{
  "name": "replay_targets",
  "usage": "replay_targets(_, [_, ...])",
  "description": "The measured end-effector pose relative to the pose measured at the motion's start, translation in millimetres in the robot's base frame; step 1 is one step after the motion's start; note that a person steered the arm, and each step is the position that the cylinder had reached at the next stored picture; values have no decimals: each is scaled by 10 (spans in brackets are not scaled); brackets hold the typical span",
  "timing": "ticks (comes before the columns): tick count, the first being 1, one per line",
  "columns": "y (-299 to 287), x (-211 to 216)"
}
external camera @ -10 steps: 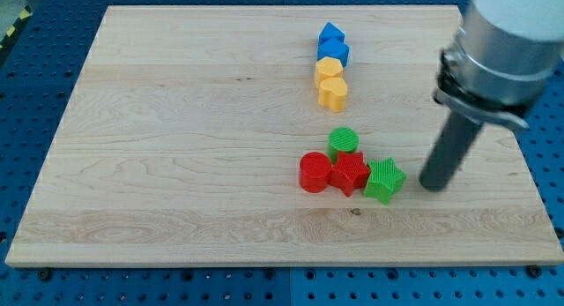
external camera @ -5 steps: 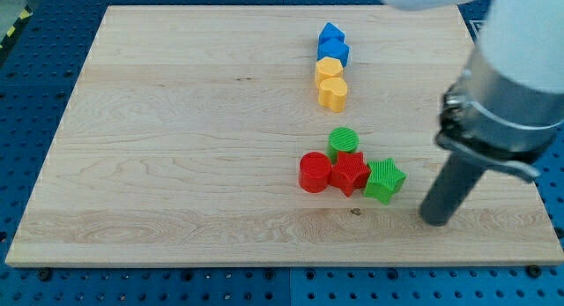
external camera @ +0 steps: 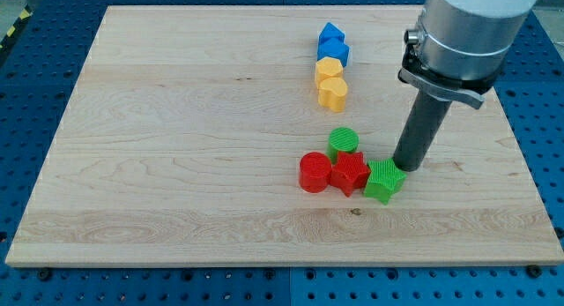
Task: Slide green star below red star
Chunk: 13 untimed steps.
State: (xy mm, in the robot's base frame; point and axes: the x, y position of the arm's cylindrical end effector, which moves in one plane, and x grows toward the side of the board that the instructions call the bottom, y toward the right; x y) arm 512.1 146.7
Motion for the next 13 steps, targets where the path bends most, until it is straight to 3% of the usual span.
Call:
replay_targets(4, [-145, 686])
replay_targets(7, [-381, 963])
replay_targets(8, [-291, 963])
replay_targets(10, [182, 436])
replay_targets(13, [-323, 582])
